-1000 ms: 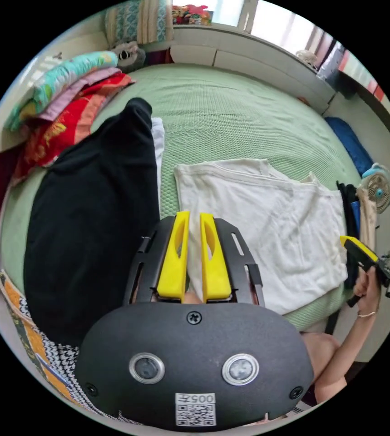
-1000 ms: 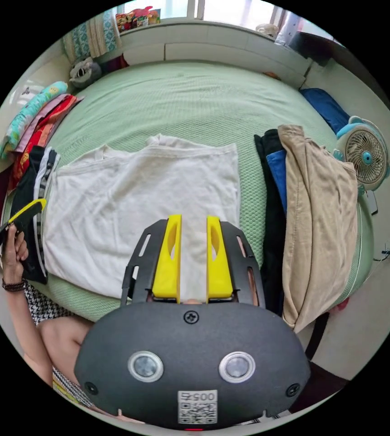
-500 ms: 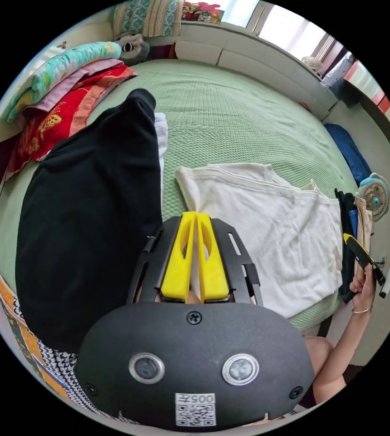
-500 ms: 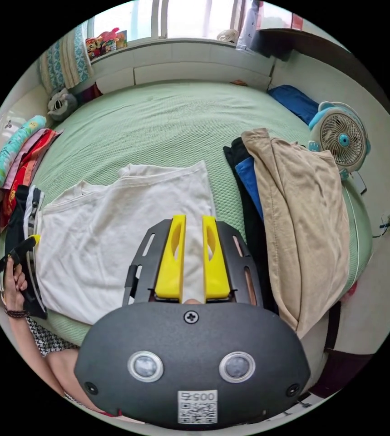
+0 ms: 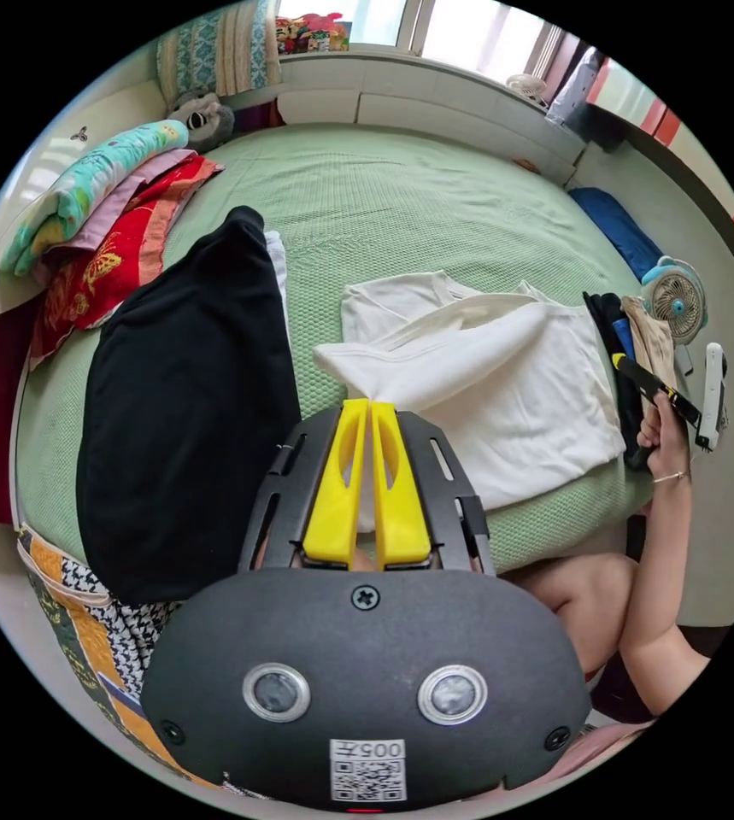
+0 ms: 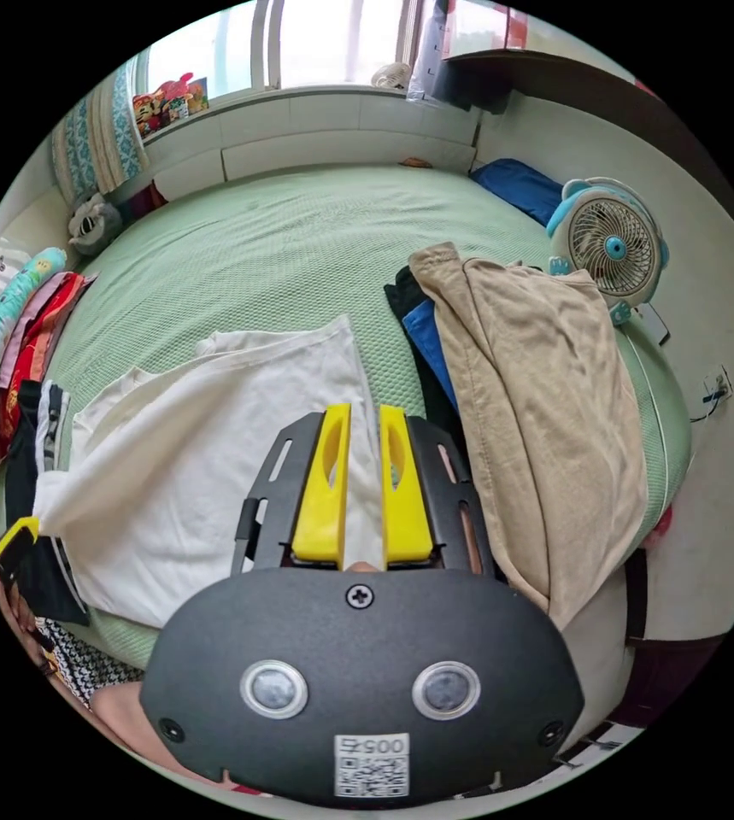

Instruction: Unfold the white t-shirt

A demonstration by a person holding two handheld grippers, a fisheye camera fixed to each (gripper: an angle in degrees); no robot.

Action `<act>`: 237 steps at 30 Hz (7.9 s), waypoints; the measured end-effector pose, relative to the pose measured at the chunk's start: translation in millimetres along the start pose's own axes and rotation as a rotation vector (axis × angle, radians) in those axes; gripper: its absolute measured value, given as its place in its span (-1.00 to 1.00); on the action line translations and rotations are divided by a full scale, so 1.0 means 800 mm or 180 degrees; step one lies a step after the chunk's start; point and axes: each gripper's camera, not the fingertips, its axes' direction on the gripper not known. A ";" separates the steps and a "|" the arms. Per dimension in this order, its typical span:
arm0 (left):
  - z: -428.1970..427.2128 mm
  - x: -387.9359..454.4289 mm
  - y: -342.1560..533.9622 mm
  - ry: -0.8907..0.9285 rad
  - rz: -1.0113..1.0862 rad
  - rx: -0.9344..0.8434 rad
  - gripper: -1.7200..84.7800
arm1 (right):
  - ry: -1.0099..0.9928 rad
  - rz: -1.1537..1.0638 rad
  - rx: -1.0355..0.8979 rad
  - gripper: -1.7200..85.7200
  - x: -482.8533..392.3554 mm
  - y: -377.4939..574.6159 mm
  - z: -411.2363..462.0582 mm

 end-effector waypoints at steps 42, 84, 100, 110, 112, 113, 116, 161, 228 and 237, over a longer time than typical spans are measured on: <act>0.023 0.049 0.054 -0.0103 0.0306 -0.0398 -0.96 | -0.0325 0.0131 -0.0118 -0.98 0.060 0.083 -0.035; -0.017 0.015 0.229 0.0028 0.0747 -0.0427 -0.96 | -0.0072 -0.0387 0.0936 -1.00 -0.029 0.124 -0.224; -0.067 0.004 0.331 -0.0322 0.0004 -0.0275 -0.92 | -0.0104 -0.0388 -0.0245 -0.89 0.154 0.288 -0.259; -0.136 -0.012 0.347 0.0148 -0.0001 0.0272 -0.66 | -0.0277 -0.0927 0.0374 -0.72 0.152 0.304 -0.335; -0.132 -0.007 0.340 0.0148 0.0043 0.0235 -0.64 | -0.0169 -0.1099 0.0313 -0.71 0.137 0.301 -0.330; -0.128 -0.004 0.336 0.0149 0.0052 0.0214 -0.62 | -0.0121 -0.1123 0.0280 -0.71 0.134 0.300 -0.326; -0.122 0.001 0.329 0.0103 0.0048 0.0170 -0.61 | 0.0099 -0.1128 0.0177 -0.72 0.127 0.295 -0.311; -0.306 -0.006 0.614 0.0263 0.0593 0.0058 -0.93 | -0.0632 -0.0827 -0.0448 -0.99 0.326 0.468 -0.440; -0.063 -0.125 0.283 -0.0290 -0.1524 0.1973 -0.97 | -0.0285 0.0333 0.0309 -0.97 0.204 0.103 -0.188; 0.007 -0.029 0.202 0.0195 -0.0205 0.1261 -0.96 | -0.0413 -0.0960 0.0135 -0.82 0.032 0.122 -0.126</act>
